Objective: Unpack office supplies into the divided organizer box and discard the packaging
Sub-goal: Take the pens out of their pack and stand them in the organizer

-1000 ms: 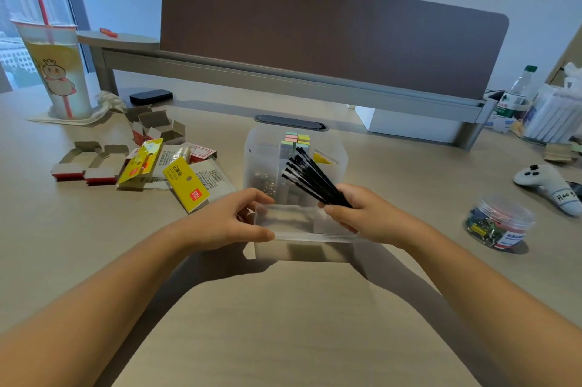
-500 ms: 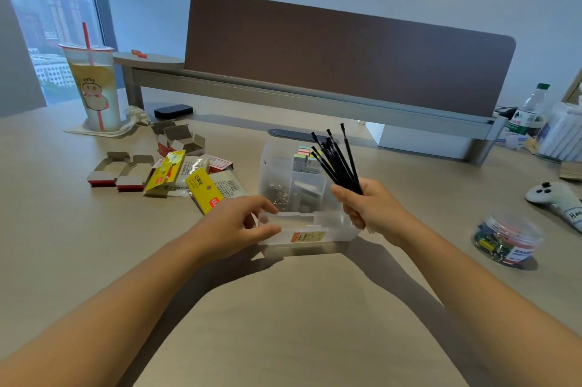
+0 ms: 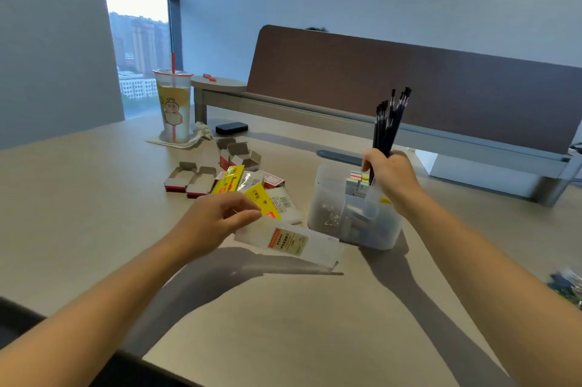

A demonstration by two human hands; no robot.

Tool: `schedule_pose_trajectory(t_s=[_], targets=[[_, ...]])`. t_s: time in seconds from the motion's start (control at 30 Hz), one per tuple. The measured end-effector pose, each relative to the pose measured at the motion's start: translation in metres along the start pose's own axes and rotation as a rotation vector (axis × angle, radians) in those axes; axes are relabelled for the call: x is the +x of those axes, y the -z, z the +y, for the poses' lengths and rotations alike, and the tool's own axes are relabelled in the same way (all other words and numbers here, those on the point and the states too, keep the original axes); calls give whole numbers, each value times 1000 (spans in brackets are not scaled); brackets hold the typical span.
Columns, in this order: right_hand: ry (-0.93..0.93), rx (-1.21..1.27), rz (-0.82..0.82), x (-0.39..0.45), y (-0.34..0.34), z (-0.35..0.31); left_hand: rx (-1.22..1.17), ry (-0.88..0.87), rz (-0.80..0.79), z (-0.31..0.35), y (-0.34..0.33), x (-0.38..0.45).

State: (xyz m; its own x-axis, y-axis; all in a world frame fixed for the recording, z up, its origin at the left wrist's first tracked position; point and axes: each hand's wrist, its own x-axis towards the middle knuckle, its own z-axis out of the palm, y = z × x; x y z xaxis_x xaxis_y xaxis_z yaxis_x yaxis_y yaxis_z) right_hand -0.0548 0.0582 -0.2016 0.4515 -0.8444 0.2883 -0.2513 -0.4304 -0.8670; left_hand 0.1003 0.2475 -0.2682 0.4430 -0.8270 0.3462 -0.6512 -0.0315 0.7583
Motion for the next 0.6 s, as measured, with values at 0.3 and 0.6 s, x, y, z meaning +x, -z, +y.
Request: schedule_pose_trajectory(t_s=[0.3,0.6], targets=[[57,59,40,21,-27,2,-316,203,373,-16,11,32],[57,100,115,48,-35,9,-369,328,350,-26,-8,76]])
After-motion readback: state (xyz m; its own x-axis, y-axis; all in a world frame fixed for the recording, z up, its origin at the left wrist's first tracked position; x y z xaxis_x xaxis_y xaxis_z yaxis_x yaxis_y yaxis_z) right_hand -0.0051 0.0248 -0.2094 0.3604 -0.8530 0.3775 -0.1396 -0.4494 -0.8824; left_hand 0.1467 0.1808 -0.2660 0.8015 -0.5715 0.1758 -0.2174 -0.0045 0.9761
